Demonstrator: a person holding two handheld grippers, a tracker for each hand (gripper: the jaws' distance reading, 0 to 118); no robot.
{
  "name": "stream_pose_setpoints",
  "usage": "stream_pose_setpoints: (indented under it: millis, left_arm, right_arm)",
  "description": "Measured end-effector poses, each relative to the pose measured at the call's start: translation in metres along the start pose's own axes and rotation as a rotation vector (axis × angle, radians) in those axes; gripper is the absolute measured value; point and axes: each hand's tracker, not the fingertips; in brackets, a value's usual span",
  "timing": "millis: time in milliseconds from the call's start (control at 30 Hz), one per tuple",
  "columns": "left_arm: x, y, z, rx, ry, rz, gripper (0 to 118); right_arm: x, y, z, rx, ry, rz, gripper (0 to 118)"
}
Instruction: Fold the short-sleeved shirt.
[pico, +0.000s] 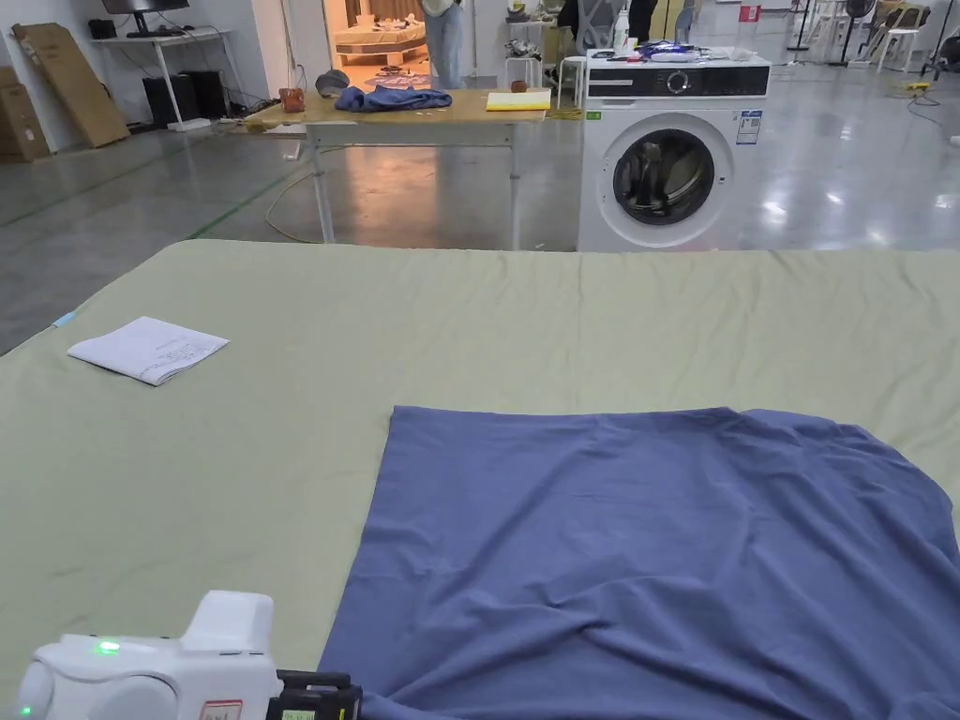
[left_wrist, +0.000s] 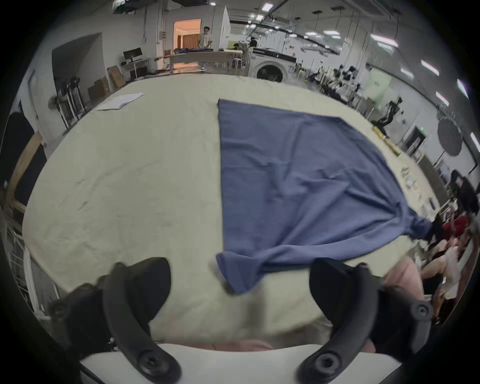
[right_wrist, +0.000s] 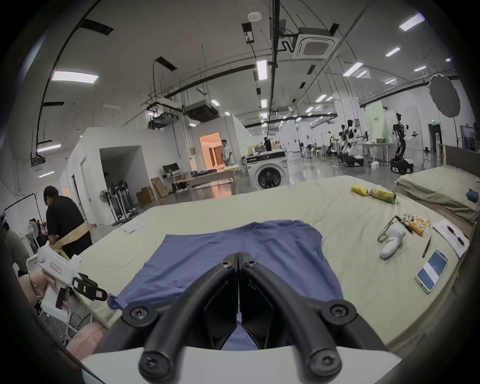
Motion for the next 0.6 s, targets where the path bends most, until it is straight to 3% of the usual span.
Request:
stream_pose_setpoints:
  millis: [167,200,233,267,367,500,600]
  left_arm:
    - [0.002,-0.008,-0.027,0.022,-0.045,-0.060,94]
    - [0.003,-0.009,-0.029,0.016,-0.089,-0.077,79]
    - [0.005,-0.012,-0.030,0.004,-0.093,-0.110,47]
    - [0.008,-0.014,-0.030,0.003,-0.088,-0.143,4]
    - [0.014,-0.026,-0.019,0.065,-0.088,-0.193,1]
    - [0.004,-0.030,0.003,0.199,-0.124,-0.072,0]
    - [0.006,-0.030,0.015,0.225,-0.111,-0.042,0]
  right_arm:
    - [-0.001,-0.007,-0.006,-0.030,0.015,0.044,0]
    - [0.000,-0.007,-0.008,-0.035,0.018,0.046,0]
    - [-0.004,-0.005,-0.007,-0.041,0.023,0.046,0]
    - [-0.004,-0.005,-0.007,-0.047,0.026,0.039,0]
    - [0.004,-0.007,-0.007,-0.063,0.020,-0.009,0]
    - [0.031,-0.008,-0.002,-0.085,-0.006,-0.090,0]
    - [0.064,-0.012,0.000,-0.184,-0.084,-0.110,0]
